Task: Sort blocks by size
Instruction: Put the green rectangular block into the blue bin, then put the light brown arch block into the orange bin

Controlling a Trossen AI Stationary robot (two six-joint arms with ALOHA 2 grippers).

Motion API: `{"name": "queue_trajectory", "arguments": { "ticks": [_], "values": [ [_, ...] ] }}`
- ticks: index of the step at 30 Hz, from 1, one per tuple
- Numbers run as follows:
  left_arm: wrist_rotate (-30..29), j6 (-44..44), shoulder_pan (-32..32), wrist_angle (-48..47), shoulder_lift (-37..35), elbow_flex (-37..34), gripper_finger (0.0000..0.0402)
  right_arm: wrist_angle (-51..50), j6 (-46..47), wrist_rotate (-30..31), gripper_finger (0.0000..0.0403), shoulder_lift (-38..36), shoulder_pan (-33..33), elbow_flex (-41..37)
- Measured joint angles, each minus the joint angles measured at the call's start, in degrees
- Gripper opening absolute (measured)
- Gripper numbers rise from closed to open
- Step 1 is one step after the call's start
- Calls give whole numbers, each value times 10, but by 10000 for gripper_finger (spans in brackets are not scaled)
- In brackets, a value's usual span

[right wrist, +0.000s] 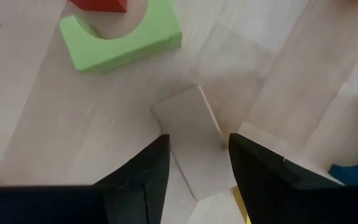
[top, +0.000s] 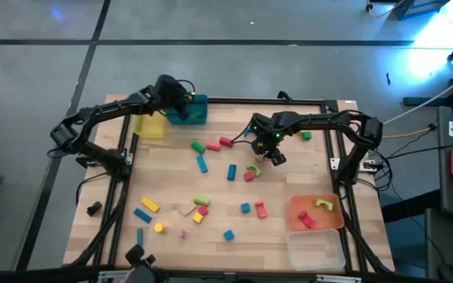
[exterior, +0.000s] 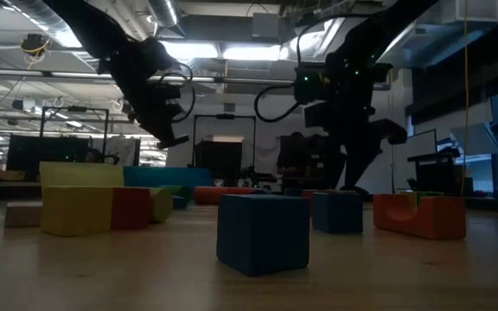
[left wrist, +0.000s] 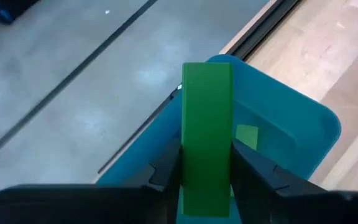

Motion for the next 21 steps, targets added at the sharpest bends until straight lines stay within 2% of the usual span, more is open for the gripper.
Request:
{"name": "queue_trajectory", "arguments": {
  "ticks": [4, 10, 21],
  "values": [
    [-8, -45, 1, 0, 19, 0, 144, 0, -12, 0, 168, 0, 0, 0],
    [-8, -54, 1, -1, 33, 0, 195, -2, -13, -1, 168, 0, 0, 0],
    [-7, -54, 0, -1, 33, 0, 201, -20, -22, -2, 168, 0, 0, 0]
  ]
}}
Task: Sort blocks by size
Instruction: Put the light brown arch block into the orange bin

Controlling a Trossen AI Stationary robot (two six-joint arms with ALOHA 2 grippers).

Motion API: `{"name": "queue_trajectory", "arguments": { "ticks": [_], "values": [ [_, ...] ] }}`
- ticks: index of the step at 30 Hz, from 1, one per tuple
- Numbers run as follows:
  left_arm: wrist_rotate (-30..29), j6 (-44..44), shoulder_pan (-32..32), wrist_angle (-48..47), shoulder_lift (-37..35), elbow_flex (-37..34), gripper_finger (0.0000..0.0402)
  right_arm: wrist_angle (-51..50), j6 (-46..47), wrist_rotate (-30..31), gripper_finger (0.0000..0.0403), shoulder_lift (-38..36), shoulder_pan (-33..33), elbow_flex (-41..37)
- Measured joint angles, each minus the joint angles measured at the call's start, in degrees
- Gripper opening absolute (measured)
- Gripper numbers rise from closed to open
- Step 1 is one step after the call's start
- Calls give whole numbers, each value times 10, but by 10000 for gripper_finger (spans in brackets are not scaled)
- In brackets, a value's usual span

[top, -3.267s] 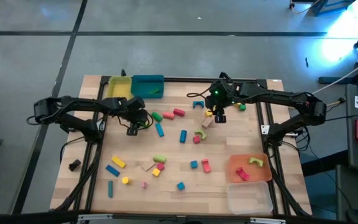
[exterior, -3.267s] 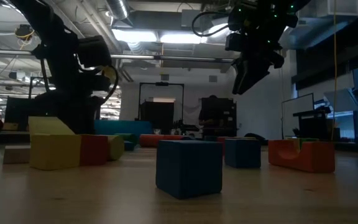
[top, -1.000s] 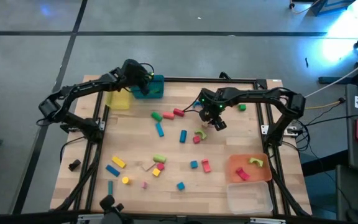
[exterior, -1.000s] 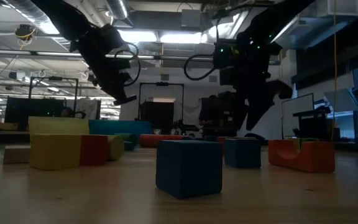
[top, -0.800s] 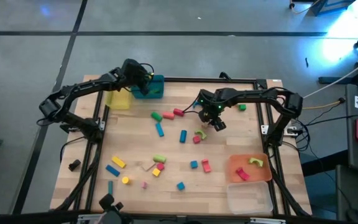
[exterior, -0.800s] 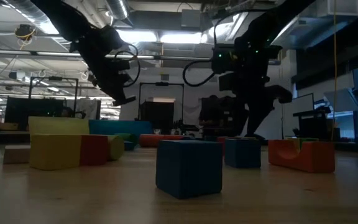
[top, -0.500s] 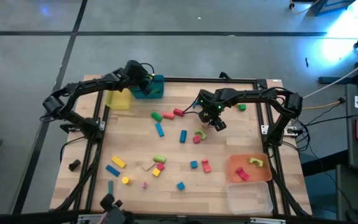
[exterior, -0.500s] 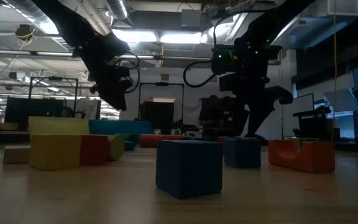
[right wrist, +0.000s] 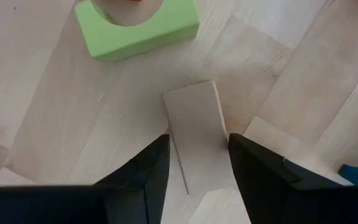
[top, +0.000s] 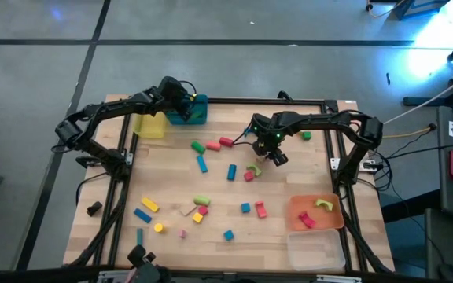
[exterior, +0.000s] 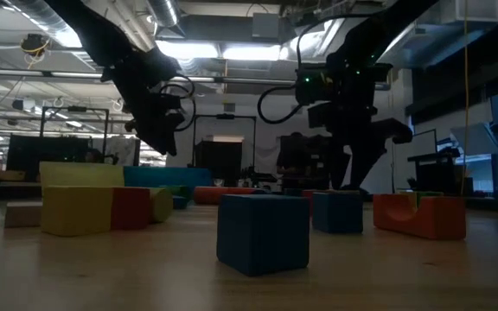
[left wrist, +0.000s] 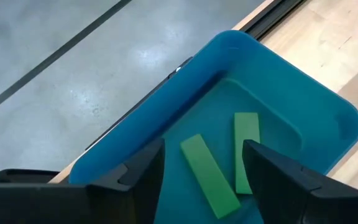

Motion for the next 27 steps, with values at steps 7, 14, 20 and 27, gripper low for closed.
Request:
{"name": "queue_trajectory", "arguments": {
  "ticks": [7, 14, 20, 27],
  "values": [
    [0, 0, 0, 0, 0, 0, 200, 2, 0, 1, 168, 2, 0, 0],
    [0, 2, 0, 0, 0, 0, 201, 6, 2, 27, 168, 42, 20, 0],
    [0, 4, 0, 0, 0, 0, 200, 20, 15, 60, 149, 52, 39, 0],
    [1, 22, 0, 2, 0, 0, 194, -30, 82, 93, 134, 48, 48, 11]
  ]
}}
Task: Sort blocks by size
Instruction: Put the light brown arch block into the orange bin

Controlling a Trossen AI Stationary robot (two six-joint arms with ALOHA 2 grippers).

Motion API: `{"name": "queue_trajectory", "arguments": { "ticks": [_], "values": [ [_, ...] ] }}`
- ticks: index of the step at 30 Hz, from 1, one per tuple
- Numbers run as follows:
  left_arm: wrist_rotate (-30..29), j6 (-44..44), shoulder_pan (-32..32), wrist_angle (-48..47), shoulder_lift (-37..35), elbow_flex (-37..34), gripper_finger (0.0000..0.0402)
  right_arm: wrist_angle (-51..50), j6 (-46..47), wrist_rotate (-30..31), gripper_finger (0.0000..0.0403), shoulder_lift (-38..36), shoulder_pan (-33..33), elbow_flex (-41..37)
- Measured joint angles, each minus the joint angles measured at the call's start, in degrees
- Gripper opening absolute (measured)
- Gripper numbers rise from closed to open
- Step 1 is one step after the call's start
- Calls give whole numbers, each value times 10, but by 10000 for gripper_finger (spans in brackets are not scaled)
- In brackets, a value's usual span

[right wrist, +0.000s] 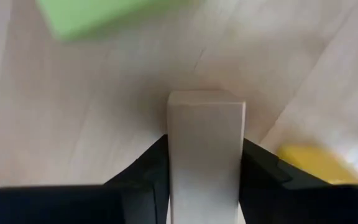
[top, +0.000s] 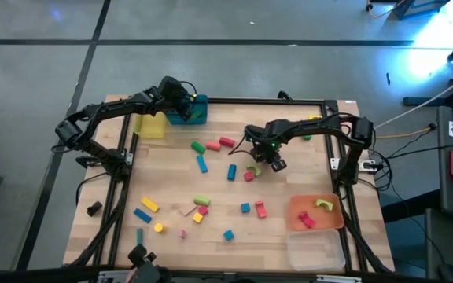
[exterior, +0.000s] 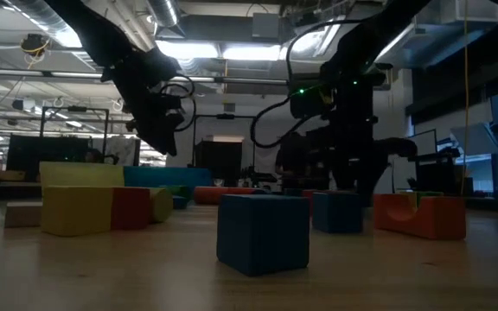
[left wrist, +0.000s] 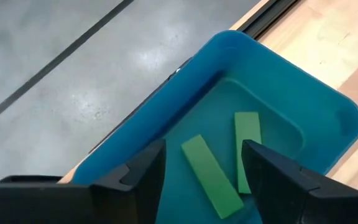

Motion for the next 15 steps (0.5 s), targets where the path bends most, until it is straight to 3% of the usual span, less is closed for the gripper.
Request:
{"name": "queue_trajectory", "arguments": {
  "ticks": [9, 15],
  "values": [
    [56, 66, -47, 85, -8, 0, 193, -197, 117, -6, 134, -20, 48, 122],
    [106, 90, -102, 137, -12, 0, 193, -298, 263, -16, 134, -32, 119, 166]
  ]
}}
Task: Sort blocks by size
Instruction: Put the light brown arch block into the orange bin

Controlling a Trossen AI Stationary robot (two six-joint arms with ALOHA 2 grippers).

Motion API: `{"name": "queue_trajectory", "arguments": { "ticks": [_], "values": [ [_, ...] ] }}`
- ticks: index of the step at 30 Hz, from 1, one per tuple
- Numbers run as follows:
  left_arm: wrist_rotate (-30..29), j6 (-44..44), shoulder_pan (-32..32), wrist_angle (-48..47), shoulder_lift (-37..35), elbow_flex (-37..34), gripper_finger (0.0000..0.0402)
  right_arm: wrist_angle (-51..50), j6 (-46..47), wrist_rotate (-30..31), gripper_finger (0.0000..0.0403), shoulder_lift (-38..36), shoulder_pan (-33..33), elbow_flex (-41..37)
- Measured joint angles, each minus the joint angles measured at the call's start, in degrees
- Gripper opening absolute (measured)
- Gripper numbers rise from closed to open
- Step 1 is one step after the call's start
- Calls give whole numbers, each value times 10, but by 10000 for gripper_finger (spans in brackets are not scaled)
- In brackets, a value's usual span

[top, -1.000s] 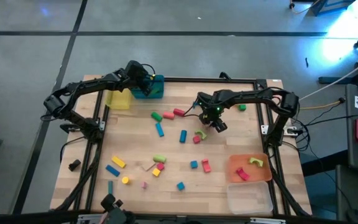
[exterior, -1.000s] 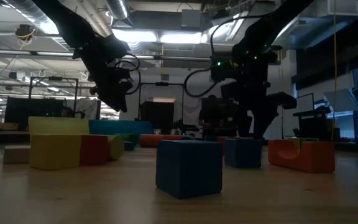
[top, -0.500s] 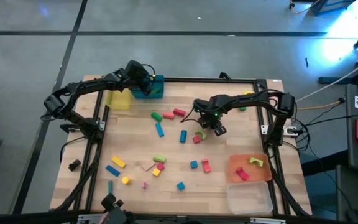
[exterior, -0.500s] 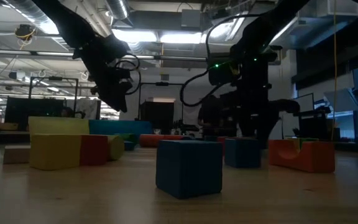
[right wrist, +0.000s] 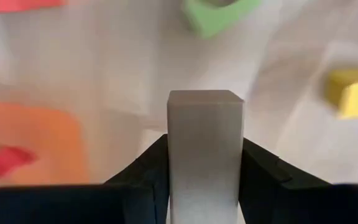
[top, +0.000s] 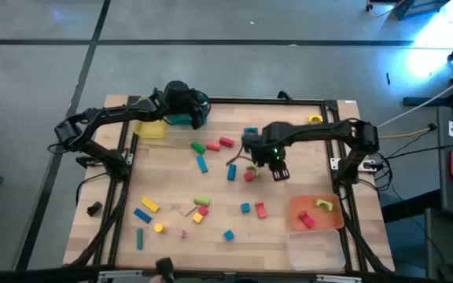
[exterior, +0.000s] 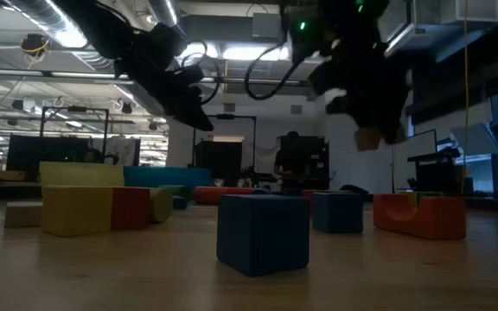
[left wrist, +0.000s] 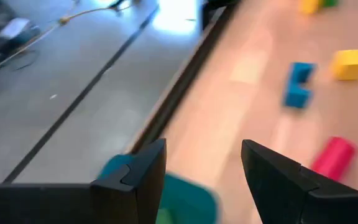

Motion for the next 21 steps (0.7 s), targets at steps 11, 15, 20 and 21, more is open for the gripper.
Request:
{"name": "queue_trajectory", "arguments": {
  "ticks": [11, 15, 20, 21],
  "values": [
    [61, 55, -93, -14, 0, 0, 193, -110, 325, 0, 134, -19, 199, -1],
    [61, 61, -110, -26, 0, 0, 193, -116, 406, -23, 138, -19, 268, -25],
    [60, 60, -118, -40, 0, 0, 193, -111, 447, -45, 152, -19, 341, -52],
    [60, 60, -118, -45, 0, 0, 193, -107, 453, -43, 153, -19, 352, -56]
  ]
}}
